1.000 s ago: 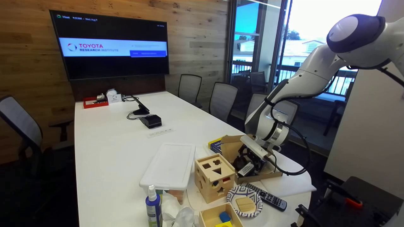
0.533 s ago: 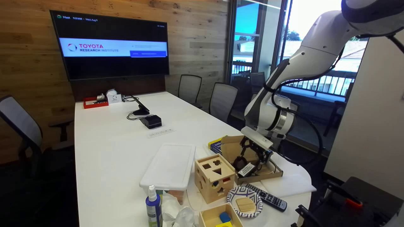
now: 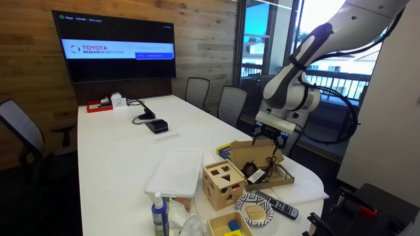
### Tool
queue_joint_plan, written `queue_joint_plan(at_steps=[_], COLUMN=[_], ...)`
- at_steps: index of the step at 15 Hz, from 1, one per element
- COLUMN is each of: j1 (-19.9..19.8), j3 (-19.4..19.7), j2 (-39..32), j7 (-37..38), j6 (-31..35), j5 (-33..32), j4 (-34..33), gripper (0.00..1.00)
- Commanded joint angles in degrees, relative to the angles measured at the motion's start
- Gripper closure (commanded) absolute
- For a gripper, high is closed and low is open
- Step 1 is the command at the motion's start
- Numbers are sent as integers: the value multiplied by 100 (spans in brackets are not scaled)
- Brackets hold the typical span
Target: Put the power pack inside the box
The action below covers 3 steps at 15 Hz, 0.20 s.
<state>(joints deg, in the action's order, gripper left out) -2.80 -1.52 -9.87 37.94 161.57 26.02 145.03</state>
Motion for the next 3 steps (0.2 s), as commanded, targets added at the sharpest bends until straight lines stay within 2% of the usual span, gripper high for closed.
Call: queue_joint_plan(at_steps=[1, 3], j1=[230, 231], j3=[260, 272], j2=[579, 677], j7=[147, 122], j6=[-546, -637], j5=[-632, -860], j4=[90, 62], gripper=[0, 0])
